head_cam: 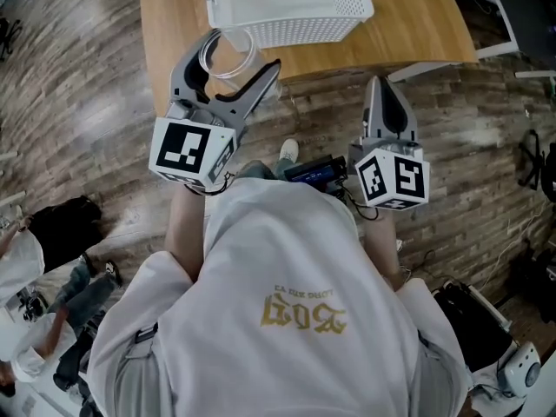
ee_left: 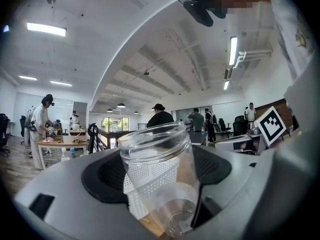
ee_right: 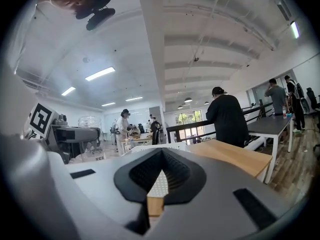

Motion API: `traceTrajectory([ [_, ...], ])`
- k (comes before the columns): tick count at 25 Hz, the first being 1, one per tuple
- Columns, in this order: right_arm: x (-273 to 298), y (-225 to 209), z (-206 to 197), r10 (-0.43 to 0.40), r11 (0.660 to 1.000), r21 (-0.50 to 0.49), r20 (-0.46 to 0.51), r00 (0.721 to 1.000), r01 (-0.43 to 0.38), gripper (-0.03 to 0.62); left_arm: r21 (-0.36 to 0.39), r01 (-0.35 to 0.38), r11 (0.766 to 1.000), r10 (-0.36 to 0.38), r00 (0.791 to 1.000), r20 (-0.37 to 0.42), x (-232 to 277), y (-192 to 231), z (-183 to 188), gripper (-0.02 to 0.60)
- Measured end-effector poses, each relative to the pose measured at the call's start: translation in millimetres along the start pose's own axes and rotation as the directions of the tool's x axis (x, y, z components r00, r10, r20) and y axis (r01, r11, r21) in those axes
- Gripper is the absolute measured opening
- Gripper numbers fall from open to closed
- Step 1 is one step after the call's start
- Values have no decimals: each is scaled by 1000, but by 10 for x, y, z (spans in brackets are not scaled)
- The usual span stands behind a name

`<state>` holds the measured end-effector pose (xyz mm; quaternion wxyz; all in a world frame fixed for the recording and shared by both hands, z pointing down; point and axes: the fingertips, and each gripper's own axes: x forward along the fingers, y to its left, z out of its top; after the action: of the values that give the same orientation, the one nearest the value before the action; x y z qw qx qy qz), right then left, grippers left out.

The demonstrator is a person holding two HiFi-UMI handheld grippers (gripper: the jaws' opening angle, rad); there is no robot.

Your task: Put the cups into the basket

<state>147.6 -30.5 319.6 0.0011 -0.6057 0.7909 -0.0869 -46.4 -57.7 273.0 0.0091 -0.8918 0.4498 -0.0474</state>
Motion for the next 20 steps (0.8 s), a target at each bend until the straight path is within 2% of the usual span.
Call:
traceTrajectory([
  [10, 294, -27, 153, 61, 998, -7, 18, 998, -60, 9, 21, -58, 998, 57, 998, 31, 134, 194, 188, 399],
  [20, 860, -198, 258, 130, 991, 5, 28, 991, -131, 10, 22, -80, 997, 79, 996, 41, 725, 468, 277, 399],
])
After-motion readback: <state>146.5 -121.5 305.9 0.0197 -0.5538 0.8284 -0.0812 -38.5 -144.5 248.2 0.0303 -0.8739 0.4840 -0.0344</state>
